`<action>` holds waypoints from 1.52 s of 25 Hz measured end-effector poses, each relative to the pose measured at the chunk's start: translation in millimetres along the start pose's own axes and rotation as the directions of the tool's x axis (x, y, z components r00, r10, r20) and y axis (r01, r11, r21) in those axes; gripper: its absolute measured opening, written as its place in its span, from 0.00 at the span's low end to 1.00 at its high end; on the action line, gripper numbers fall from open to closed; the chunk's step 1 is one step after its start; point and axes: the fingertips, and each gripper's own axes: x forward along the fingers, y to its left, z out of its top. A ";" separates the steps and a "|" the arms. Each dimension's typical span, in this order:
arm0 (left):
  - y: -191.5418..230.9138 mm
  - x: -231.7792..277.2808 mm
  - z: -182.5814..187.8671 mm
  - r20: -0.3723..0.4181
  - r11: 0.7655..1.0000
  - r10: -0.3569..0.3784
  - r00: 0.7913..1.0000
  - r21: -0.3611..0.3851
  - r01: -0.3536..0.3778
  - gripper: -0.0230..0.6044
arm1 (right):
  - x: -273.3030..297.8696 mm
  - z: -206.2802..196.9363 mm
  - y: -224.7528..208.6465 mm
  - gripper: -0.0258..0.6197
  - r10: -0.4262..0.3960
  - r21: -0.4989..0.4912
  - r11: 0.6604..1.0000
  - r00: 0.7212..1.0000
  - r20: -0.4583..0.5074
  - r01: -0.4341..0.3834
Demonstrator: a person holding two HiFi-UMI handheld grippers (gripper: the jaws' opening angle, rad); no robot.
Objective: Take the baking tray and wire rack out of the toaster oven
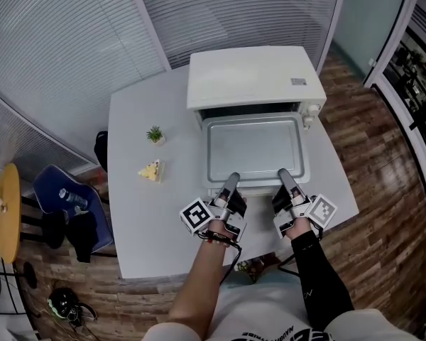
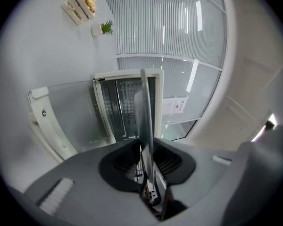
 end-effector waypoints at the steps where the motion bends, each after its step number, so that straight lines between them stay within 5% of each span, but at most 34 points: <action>1: -2.2 -3.5 -1.7 -0.002 1.000 -0.003 1.000 0.006 0.003 0.26 | -3.2 -2.3 2.2 0.16 0.001 0.002 1.000 1.000 -0.002 -0.001; 10: -17.8 -31.7 4.6 0.030 0.999 -0.003 1.000 0.041 0.002 0.26 | -5.2 -22.7 21.2 0.16 0.023 -0.009 1.000 0.997 -0.067 -0.024; 21: -26.9 -62.5 34.8 0.163 0.998 0.003 0.987 0.064 -0.013 0.26 | 26.5 -55.9 35.4 0.17 0.078 0.023 0.997 0.973 -0.215 -0.075; 38: -30.0 -126.3 57.4 0.400 0.990 0.020 0.916 0.118 -0.073 0.26 | 53.6 -115.9 41.5 0.18 0.159 0.056 0.987 0.866 -0.473 -0.150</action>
